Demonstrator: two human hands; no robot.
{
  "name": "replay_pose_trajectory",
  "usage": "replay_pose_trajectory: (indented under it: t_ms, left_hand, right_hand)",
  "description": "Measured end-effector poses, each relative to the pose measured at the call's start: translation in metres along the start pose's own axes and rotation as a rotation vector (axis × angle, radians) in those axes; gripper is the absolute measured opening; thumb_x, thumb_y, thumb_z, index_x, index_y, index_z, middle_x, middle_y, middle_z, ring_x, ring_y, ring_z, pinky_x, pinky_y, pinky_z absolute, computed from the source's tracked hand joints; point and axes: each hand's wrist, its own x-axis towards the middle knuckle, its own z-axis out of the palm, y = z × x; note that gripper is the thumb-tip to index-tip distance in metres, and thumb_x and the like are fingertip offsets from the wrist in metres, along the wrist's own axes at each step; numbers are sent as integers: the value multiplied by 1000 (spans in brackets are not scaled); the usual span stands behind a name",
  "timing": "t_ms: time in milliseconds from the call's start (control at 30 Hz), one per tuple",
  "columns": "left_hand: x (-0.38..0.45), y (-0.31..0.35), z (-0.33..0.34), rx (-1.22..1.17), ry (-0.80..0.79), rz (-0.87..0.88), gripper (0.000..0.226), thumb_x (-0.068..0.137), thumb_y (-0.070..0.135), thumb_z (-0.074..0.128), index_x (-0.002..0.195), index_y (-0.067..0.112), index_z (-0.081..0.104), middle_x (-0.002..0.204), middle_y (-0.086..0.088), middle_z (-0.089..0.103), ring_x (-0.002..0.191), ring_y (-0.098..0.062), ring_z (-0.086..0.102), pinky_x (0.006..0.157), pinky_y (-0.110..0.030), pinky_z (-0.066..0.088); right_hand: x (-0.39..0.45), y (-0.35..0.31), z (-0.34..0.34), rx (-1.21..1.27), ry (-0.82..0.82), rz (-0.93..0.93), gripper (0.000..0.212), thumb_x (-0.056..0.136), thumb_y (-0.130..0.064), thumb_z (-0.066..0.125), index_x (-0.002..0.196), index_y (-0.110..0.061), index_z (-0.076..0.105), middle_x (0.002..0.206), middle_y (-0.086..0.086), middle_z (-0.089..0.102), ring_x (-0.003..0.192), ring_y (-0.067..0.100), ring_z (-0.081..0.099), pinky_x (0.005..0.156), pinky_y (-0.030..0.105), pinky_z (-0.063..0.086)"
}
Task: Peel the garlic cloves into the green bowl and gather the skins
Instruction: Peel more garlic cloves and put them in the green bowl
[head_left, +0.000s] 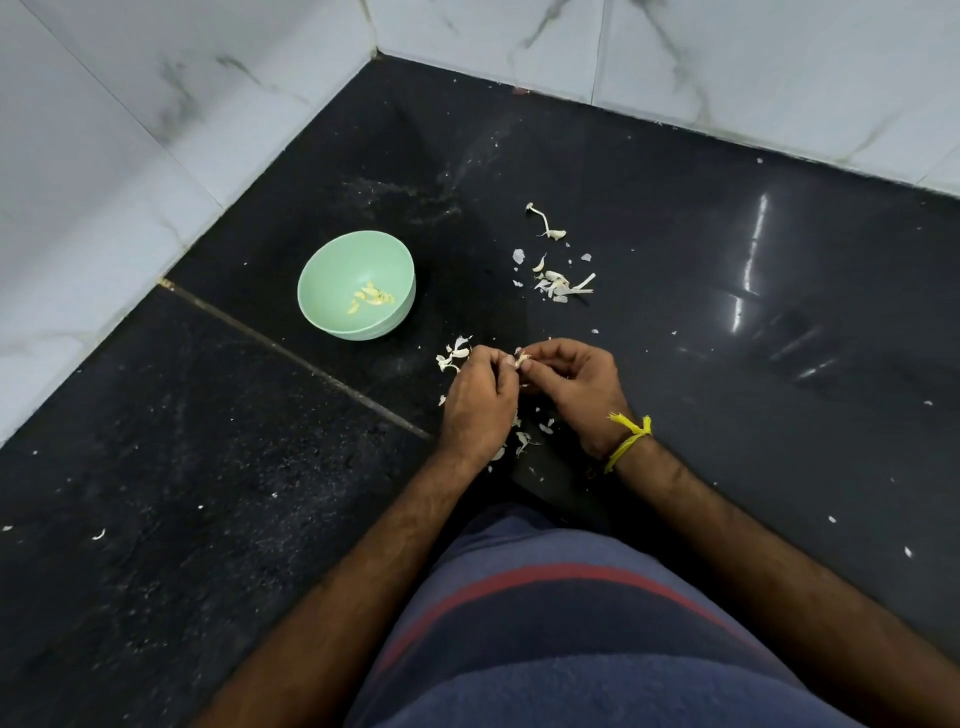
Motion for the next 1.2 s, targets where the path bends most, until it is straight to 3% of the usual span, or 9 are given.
replay_pose_trajectory:
  t_ms: [133,300,400,500,567,633,867,1033,1200]
  left_hand:
    - [-1,-1,0,71,-7,64,10,104,23,49,94,19,51,88,1,59,82,-16,54,66,-25,32]
    - [0,-6,-3,18,43,87,17,104,25,50,92,14,58,83,4,61,78,-16,56,71,-34,44]
    - [0,-5,-8,-37,109,130,30,103,33,54,84,12,64,73,2,62,67,-10,55,64,-33,47]
    - [2,-4,-11,-68,138,215,12,95,27,69,93,16,73,81,9,69,75,-3,62,70,-20,52]
    - [2,-4,-13,-59,140,282,12,89,20,75,101,15,76,89,11,71,81,1,64,75,-11,49]
    - [1,-5,-13,-36,149,334,9,87,16,77,96,14,78,88,9,72,81,1,64,76,-9,47]
    - [-1,-4,-14,-13,149,274,3,84,15,76,87,15,78,80,8,71,74,-5,64,66,-11,49]
    - [-1,-8,-14,32,112,292,5,84,17,74,86,13,76,78,6,70,70,-7,64,66,-26,55]
    - [-1,-10,-10,49,133,325,4,82,17,72,82,13,73,76,6,67,70,-11,62,66,-29,54]
  right_hand:
    - [2,0,3,152,38,89,13,90,-1,67,100,7,68,94,20,74,89,30,71,85,51,57]
    - [4,-4,-2,257,44,149,8,91,-2,65,97,0,70,99,21,73,93,31,70,94,56,53]
    - [4,-2,-4,248,50,153,9,89,-1,67,97,0,72,97,22,73,89,30,69,96,57,51]
    - [2,1,-4,239,37,139,14,86,-2,70,100,2,73,98,26,72,95,42,68,97,62,49]
    - [1,2,-4,244,23,123,19,86,-4,70,103,5,72,102,29,71,102,49,65,98,63,48]
    - [1,2,-5,247,11,119,24,85,-5,72,105,8,70,104,30,70,105,51,64,98,64,47]
    - [-4,-1,1,267,36,107,22,85,2,70,103,13,68,99,31,70,99,49,67,94,59,52]
    - [-7,-2,4,196,43,64,18,86,2,70,101,12,69,95,26,73,92,41,71,86,46,58]
    - [-9,-3,2,99,36,9,16,87,-3,72,100,6,72,93,18,75,92,35,72,86,41,58]
